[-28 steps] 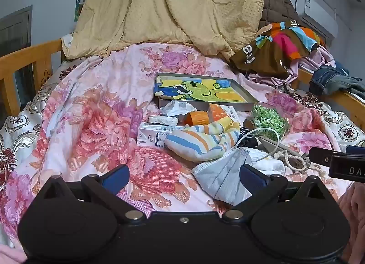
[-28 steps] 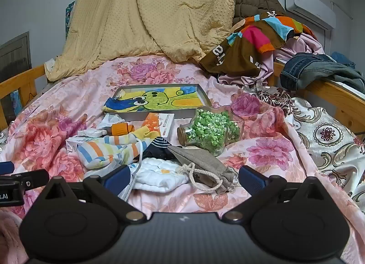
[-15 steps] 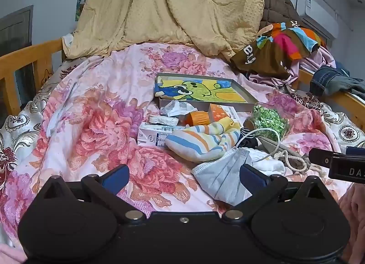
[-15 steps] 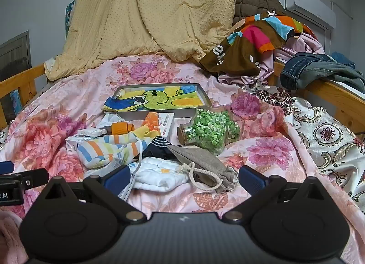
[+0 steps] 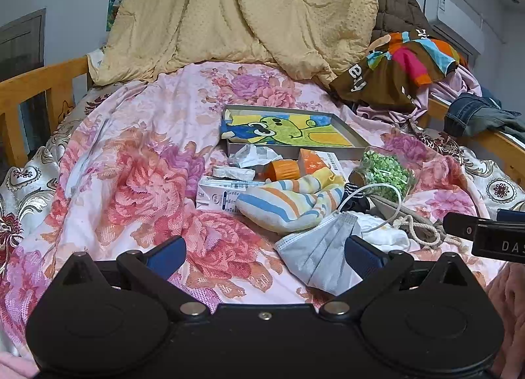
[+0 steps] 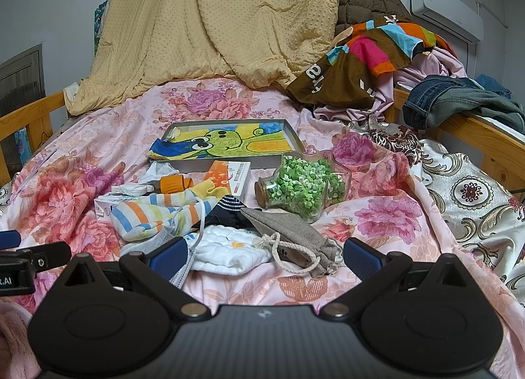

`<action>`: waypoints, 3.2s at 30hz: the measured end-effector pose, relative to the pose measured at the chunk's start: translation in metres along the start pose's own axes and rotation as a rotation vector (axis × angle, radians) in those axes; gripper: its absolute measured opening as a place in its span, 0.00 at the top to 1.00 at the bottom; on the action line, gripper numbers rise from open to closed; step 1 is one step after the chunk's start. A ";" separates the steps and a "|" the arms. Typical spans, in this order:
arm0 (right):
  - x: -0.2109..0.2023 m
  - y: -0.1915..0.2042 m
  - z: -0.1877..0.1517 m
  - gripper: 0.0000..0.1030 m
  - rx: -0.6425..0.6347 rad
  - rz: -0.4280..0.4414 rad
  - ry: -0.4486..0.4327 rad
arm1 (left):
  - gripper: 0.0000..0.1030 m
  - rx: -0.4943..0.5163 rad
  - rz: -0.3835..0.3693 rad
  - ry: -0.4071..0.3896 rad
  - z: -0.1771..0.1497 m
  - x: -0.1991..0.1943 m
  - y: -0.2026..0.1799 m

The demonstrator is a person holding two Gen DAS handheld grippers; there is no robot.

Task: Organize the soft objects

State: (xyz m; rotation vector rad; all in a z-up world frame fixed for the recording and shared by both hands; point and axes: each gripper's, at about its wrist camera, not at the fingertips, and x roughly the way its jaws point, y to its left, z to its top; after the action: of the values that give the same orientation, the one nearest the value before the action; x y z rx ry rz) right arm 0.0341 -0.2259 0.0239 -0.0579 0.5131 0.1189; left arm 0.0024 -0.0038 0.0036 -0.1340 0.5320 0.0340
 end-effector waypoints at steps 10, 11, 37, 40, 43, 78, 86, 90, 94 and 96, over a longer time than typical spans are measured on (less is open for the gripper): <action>0.000 0.000 0.000 0.00 0.000 0.000 0.001 | 0.01 0.001 -0.001 -0.002 -0.001 0.000 0.001; 0.000 0.000 0.000 0.00 0.000 0.000 0.001 | 0.01 0.001 -0.001 -0.002 -0.001 0.000 0.001; 0.000 0.000 0.000 0.00 -0.001 0.000 0.002 | 0.01 0.002 0.000 0.000 -0.002 0.001 0.000; 0.000 0.000 0.000 0.00 -0.001 0.000 0.002 | 0.01 0.004 0.003 -0.001 -0.002 0.001 0.000; 0.000 0.000 0.000 0.00 0.000 0.000 0.002 | 0.01 0.008 0.007 -0.005 -0.007 0.002 0.003; 0.022 -0.016 0.011 0.00 0.074 -0.005 0.112 | 0.01 0.000 -0.002 0.108 -0.010 0.028 0.009; 0.067 -0.016 0.023 0.00 -0.040 0.071 0.254 | 0.01 0.139 -0.114 0.139 -0.002 0.053 -0.008; 0.085 -0.015 0.027 0.00 -0.067 0.122 0.301 | 0.01 0.220 -0.170 0.174 -0.005 0.071 -0.021; 0.101 -0.017 0.030 0.01 -0.059 0.166 0.332 | 0.01 0.257 -0.199 0.225 -0.009 0.088 -0.028; 0.109 -0.016 0.030 0.01 -0.045 0.196 0.342 | 0.01 0.260 -0.209 0.255 -0.009 0.097 -0.031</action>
State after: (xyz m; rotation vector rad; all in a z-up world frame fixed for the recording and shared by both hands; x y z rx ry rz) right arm 0.1451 -0.2287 -0.0036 -0.0730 0.8582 0.3153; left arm 0.0838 -0.0356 -0.0498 0.0622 0.7692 -0.2583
